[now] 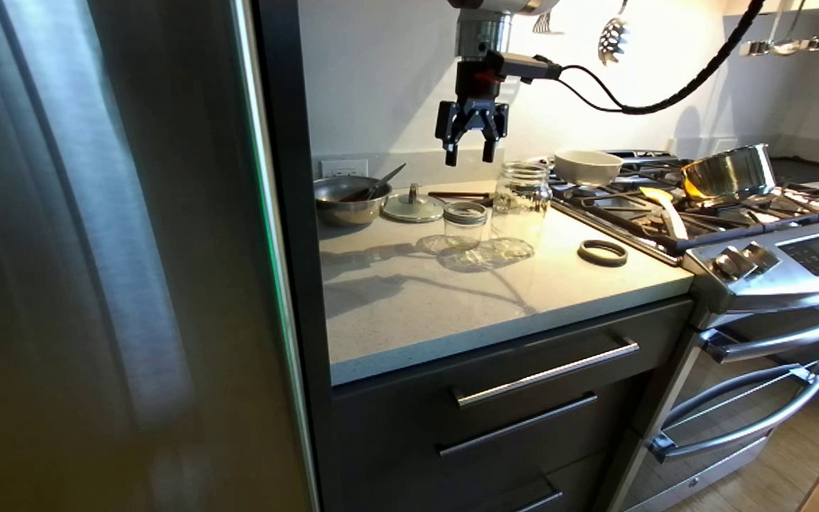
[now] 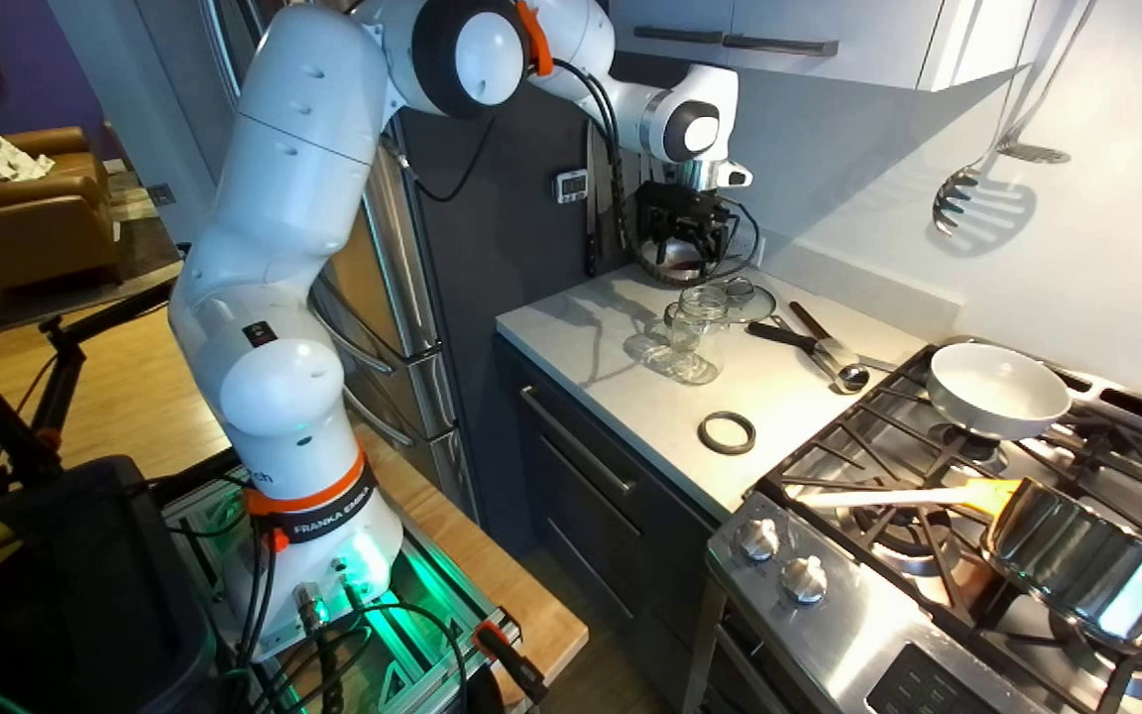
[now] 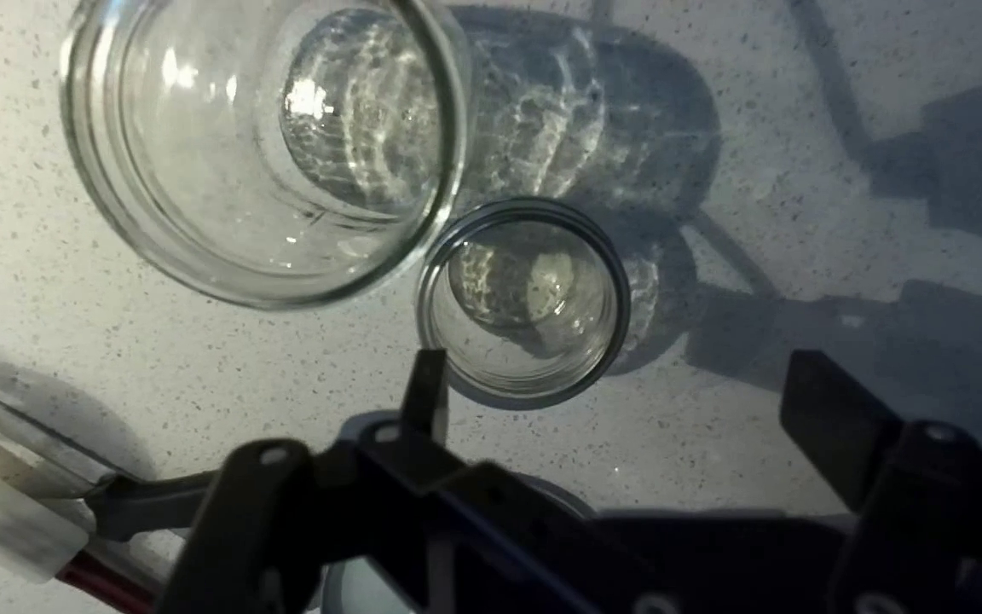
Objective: Remove the lids from the big and small jug
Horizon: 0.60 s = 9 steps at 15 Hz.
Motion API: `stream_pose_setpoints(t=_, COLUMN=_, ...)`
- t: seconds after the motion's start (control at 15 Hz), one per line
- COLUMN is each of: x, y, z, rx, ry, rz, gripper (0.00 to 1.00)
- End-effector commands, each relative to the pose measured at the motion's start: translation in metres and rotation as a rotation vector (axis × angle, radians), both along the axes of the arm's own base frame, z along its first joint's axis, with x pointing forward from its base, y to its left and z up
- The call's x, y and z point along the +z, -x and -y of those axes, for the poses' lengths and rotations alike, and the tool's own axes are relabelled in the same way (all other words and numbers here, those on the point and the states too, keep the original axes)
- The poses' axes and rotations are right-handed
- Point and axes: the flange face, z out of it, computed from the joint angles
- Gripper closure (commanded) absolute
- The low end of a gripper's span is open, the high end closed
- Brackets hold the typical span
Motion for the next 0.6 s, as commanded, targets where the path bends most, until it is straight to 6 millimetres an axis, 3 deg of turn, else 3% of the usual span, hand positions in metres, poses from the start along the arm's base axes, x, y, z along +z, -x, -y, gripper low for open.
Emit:
stream_pose_setpoints(t=0.0, x=-0.013, y=-0.001, z=-0.011, rx=-0.034, ry=0.011, rz=0.047, gripper=0.0)
stream_pose_setpoints(t=0.53, x=-0.049, y=0.002, z=-0.027, rx=0.004, ry=0.016, rz=0.06, gripper=0.0)
